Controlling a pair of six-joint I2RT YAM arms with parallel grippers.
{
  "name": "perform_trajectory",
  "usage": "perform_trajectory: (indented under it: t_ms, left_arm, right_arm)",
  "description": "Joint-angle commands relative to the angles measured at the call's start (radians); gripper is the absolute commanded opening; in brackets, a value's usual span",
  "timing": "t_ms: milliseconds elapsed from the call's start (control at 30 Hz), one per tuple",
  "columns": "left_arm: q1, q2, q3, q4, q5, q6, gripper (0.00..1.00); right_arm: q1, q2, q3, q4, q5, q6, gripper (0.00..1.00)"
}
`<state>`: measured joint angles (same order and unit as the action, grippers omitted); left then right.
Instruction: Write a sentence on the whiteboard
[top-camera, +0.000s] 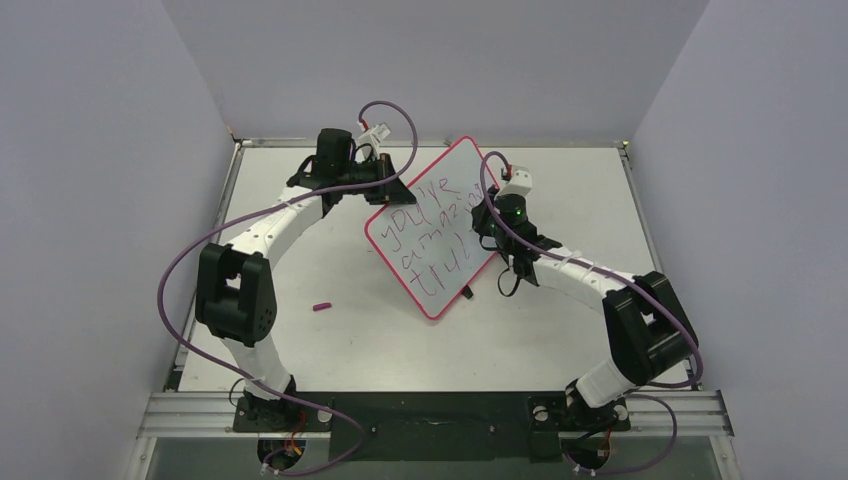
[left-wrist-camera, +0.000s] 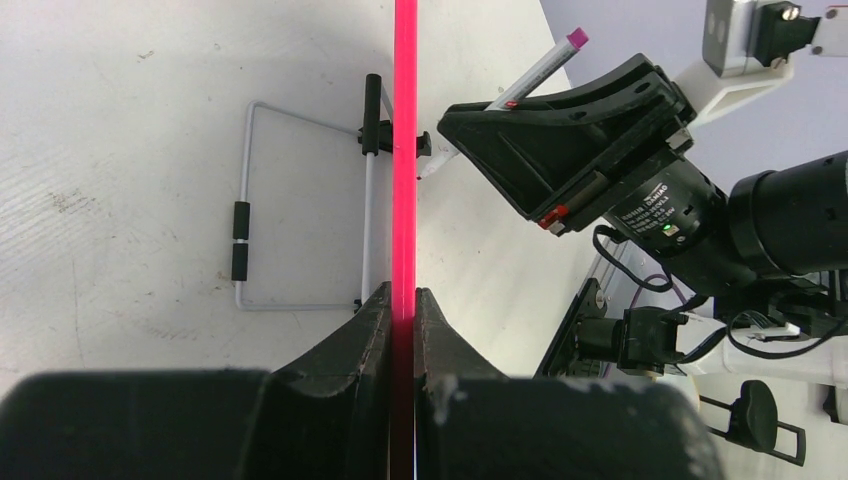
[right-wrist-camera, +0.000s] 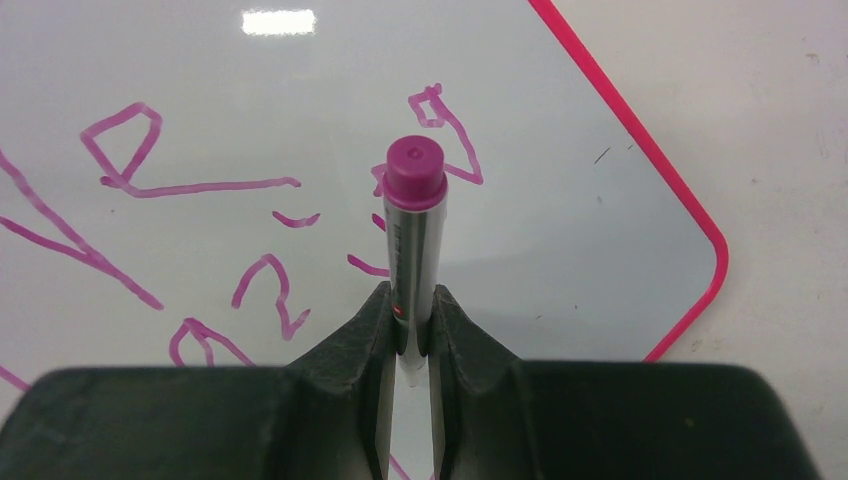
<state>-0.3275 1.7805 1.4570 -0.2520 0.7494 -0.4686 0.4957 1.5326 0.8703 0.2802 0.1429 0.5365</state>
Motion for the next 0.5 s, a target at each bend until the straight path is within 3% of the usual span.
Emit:
perform_trajectory:
  t_ms: [0, 467]
  left_arm:
    - [-0.004, -0.076, 0.018, 0.056, 0.055, -0.018, 0.00]
    - [-0.005, -0.071, 0.021, 0.059, 0.055, -0.021, 0.00]
  right_arm:
    - [-0.014, 0.018, 0.034, 0.070, -0.027, 0.032, 0.00]
    - [-0.019, 0.051, -0.047, 0.135, -0.024, 0.057, 0.00]
